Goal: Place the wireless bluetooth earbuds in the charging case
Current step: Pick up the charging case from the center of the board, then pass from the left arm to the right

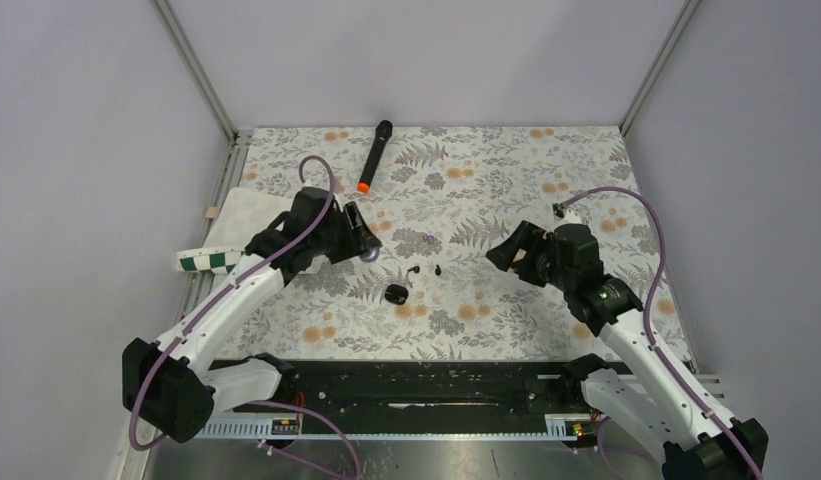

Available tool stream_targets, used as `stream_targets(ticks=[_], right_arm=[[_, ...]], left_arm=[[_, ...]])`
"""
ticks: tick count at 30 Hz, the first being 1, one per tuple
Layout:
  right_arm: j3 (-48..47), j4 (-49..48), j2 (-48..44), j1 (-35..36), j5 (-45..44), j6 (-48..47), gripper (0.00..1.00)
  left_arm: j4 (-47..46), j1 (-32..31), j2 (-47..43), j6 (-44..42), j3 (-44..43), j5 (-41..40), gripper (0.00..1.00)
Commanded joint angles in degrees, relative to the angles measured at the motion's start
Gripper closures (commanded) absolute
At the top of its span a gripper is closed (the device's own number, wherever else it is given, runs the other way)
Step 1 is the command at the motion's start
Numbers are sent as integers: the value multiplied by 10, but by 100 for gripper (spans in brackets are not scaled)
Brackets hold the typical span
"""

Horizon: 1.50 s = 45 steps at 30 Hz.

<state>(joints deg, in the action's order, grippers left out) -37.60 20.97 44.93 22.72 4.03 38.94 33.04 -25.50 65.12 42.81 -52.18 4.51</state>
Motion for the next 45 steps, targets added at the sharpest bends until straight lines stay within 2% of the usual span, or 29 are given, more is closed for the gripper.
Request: stream_targets(ticks=[1,4,9,15,20,23,33,45], right_arm=[[-7,-170,23,8,118,72,21],[-6,-236,49,32,126,113,27],[10,-334,90,94,110,115,35],[88,-506,103,131,75,89,36],[77,-503,135,155,67,72,30],[70,-516,150,170,52,71,30],[39,-539,201,189,0,76,41],[14,-553,245,190,6,92,45]], left_arm=[[-101,-32,40,-2,-76,133,56],[-124,-55,77,36,-117,159,56],[-121,-76,138,121,-164,175,56],[-91,-87,160,213,-173,150,57],[-90,-90,177,234,-169,156,58],[-90,-96,180,237,-167,152,58],[-71,-97,179,236,-170,143,58],[-67,-97,175,235,-169,144,58]])
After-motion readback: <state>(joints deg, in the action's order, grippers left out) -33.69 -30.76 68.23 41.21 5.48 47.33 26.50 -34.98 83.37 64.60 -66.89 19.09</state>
